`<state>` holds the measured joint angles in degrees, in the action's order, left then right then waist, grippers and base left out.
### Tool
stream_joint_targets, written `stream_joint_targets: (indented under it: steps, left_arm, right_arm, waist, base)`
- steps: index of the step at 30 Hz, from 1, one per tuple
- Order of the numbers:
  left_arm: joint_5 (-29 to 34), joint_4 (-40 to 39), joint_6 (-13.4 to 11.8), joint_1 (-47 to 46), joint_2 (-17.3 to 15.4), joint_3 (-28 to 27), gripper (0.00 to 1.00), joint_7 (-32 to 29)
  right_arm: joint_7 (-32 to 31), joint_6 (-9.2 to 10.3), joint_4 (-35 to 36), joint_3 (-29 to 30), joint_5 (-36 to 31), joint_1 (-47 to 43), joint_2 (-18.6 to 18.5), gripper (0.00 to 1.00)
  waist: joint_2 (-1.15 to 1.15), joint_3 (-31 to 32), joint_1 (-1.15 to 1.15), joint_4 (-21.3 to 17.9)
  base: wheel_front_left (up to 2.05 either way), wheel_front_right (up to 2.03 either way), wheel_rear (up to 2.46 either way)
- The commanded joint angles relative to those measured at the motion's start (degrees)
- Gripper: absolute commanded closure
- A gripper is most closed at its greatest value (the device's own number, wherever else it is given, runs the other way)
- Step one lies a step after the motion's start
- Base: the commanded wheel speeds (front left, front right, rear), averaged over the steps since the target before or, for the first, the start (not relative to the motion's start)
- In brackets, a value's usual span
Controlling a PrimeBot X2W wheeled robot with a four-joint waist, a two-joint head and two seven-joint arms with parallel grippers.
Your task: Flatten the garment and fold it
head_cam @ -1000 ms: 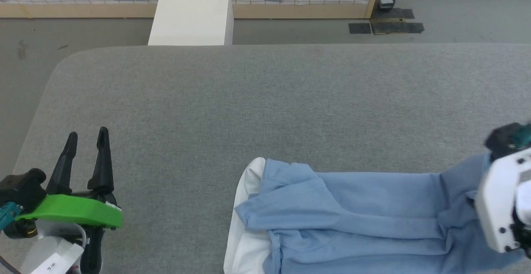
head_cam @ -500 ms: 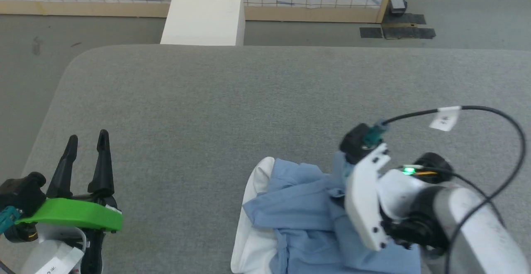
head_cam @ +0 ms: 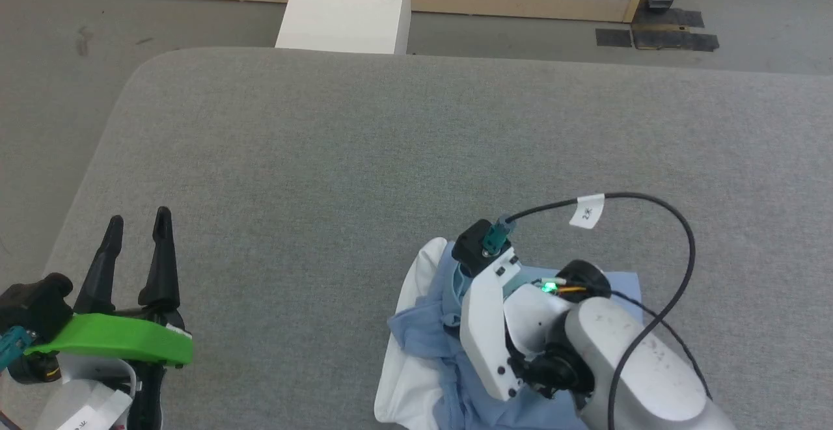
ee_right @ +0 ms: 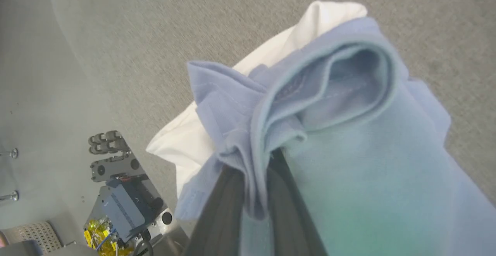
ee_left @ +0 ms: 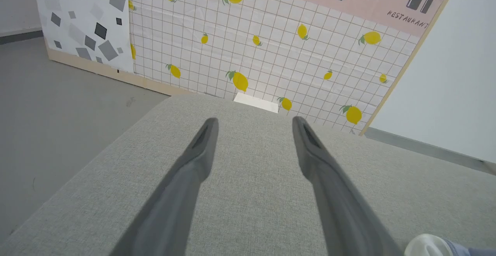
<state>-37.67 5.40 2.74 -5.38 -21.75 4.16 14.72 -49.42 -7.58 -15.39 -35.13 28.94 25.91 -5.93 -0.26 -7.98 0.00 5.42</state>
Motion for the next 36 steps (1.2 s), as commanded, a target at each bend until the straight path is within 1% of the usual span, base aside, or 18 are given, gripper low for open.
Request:
stream_joint_targets:
  steps: [1,5,9,10,11,16,19,22,25,28,32,36]
  left_arm:
    - [-0.2,0.14,0.22,0.15,0.25,-0.16,0.0,0.19]
    - [-0.18,0.66,0.65,-0.3,0.49,-0.3,0.0,0.21]
    - [-0.04,1.11,0.96,-0.55,0.73,-0.37,0.0,0.23]
    - [0.01,1.23,0.99,-0.52,0.75,-0.45,0.0,0.24]
    - [0.06,1.37,1.01,-0.45,0.78,-0.52,0.0,0.24]
    - [0.48,1.77,0.82,-0.01,0.97,-0.66,0.0,0.25]
    - [0.72,1.81,0.6,0.48,1.05,-0.62,0.0,0.26]
    - [0.97,1.58,0.36,0.86,1.06,-0.49,0.0,0.25]
    - [1.25,1.21,-0.06,1.31,0.99,-0.36,0.0,0.15]
    - [1.56,0.78,-0.46,1.68,0.96,-0.17,0.0,0.03]
    - [2.07,0.12,-1.26,2.16,0.98,-0.03,0.0,-0.06]
    - [2.42,-0.31,-1.64,1.9,1.15,0.01,0.0,-0.02]
  right_arm:
    - [1.79,0.09,-2.36,-0.46,-0.16,0.79,0.75,1.0]
    - [4.61,0.09,-8.26,-2.31,-0.13,1.36,1.73,1.0]
    - [6.91,0.09,-11.46,-3.59,0.89,2.71,2.35,1.0]
    - [7.48,0.09,-11.64,-3.79,1.42,3.11,2.47,0.57]
    - [7.71,0.09,-11.72,-4.41,1.92,3.72,2.57,0.0]
    - [8.5,0.09,-9.45,-6.81,4.39,6.37,2.63,0.0]
    - [8.82,0.09,-6.11,-7.37,6.15,7.55,1.48,0.0]
    - [10.46,0.09,-2.12,-5.83,7.43,8.1,-0.13,0.0]
    - [13.63,0.09,2.18,-2.47,7.4,8.28,-2.07,0.0]
    - [18.08,0.09,5.57,2.01,6.29,7.63,-3.61,0.0]
    - [25.59,0.09,9.59,9.74,3.28,5.53,-5.87,0.0]
    - [33.79,0.09,12.38,18.75,-0.09,2.06,-7.08,0.0]
  waist:
    - [0.26,-0.54,0.0,0.31]
    - [0.26,-1.08,0.0,0.43]
    - [0.26,-1.23,0.0,0.25]
    - [0.26,-1.11,0.0,0.09]
    - [0.26,-0.94,0.0,-0.11]
    - [0.26,0.53,0.0,-1.14]
    - [0.26,1.87,0.0,-1.96]
    - [0.26,3.13,0.0,-2.77]
    - [0.26,4.49,0.0,-3.93]
    - [0.26,5.61,0.0,-4.99]
    - [0.26,6.7,0.0,-6.41]
    - [0.26,7.04,0.0,-6.95]
  base:
    - [0.0,0.0,0.0]
    - [0.0,0.0,0.0]
    - [0.0,0.0,0.0]
    - [0.0,0.0,0.0]
    - [0.0,0.0,0.0]
    - [0.0,0.0,0.0]
    - [0.0,0.0,0.0]
    - [0.0,0.0,0.0]
    - [0.0,0.0,0.0]
    - [0.0,0.0,0.0]
    - [0.0,0.0,0.0]
    - [0.0,0.0,0.0]
